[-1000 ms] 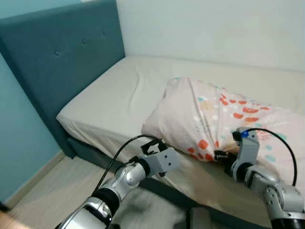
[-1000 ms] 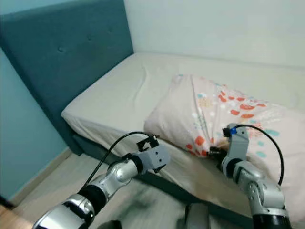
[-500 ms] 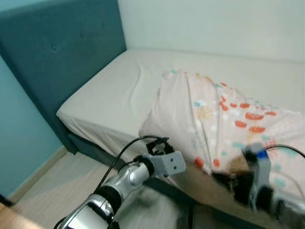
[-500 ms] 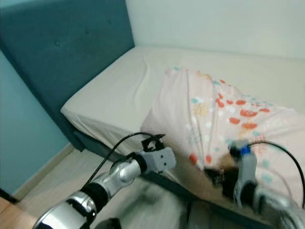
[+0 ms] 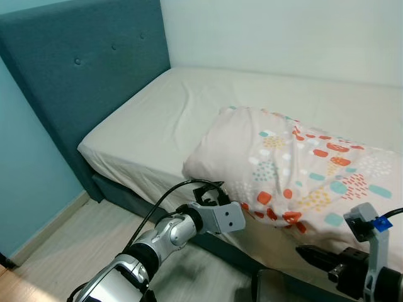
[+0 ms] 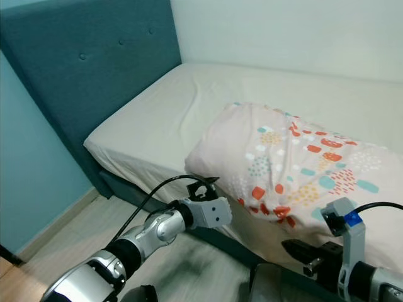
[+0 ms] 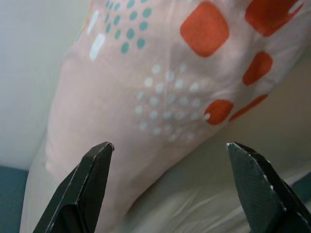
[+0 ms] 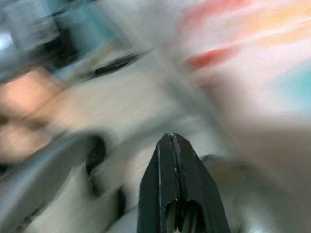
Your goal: Clean up the room
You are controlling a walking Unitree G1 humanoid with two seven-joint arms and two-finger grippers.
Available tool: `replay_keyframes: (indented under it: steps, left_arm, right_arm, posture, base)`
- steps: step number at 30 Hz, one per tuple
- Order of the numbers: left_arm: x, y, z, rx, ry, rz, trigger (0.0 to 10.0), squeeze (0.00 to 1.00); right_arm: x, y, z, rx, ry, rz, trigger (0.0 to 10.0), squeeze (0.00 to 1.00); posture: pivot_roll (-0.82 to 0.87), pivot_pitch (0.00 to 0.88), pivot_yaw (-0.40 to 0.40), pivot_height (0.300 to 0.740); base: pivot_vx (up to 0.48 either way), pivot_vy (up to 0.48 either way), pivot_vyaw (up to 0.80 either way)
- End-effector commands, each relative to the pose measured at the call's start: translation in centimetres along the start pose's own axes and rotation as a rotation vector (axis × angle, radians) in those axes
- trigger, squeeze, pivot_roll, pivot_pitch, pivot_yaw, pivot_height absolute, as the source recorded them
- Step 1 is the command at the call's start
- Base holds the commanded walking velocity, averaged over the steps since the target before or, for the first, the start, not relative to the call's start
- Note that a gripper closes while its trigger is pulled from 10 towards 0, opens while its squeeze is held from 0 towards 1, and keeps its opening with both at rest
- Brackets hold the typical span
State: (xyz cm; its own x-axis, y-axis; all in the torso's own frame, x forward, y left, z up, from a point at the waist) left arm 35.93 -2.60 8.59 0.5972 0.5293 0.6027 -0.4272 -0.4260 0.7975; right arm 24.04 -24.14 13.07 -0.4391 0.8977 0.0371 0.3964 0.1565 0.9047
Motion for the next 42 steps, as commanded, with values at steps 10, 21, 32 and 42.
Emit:
replay_keyframes:
  steps: [10,21,32,42]
  left_arm:
    - [0.5,-1.8,-1.1,0.055,0.037,-0.017,10.0,0.0]
    - [1.8,-7.6,-5.6,0.25,0.098,0.015,10.0,0.0]
    - [1.6,-9.9,-8.4,0.326,0.113,0.02,10.0,0.0]
    - [1.7,-9.7,-8.1,0.312,0.109,0.027,10.0,0.0]
  right_arm:
    - [-0.7,-0.1,5.1,-0.271,-0.24,0.489,10.0,1.0]
    - [7.4,3.0,11.1,-0.386,-0.028,0.942,10.0,1.0]
    - [3.5,0.8,13.9,-0.402,-0.299,1.149,10.0,1.0]
    - [4.7,-2.3,16.0,-0.225,-0.349,1.219,10.0,1.0]
  posture:
    - [-0.14,0.068,0.111,0.422]
    - [-0.1,0.059,0.095,0.422]
    - [-0.06,0.035,0.077,0.422]
    - [-0.05,0.027,0.074,0.422]
  base:
    - [0.0,0.0,0.0]
    - [0.0,0.0,0.0]
    - [0.0,0.0,0.0]
    - [0.0,0.0,0.0]
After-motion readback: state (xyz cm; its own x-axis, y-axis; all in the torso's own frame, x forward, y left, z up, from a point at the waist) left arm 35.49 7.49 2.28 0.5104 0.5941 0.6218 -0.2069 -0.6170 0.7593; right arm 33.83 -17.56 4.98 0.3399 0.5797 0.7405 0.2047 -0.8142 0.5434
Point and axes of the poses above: a point about 5 cm out from each wrist's last joint towards the gripper, its own z axis pointing out of the wrist towards the gripper, its own y axis along the axis of the wrist's last joint, x = y × z, the point moved 6 cm from there along z, pointing out of the wrist towards the gripper, and after that the axes turned 11 degrees about -z, right-handed, at the moved point
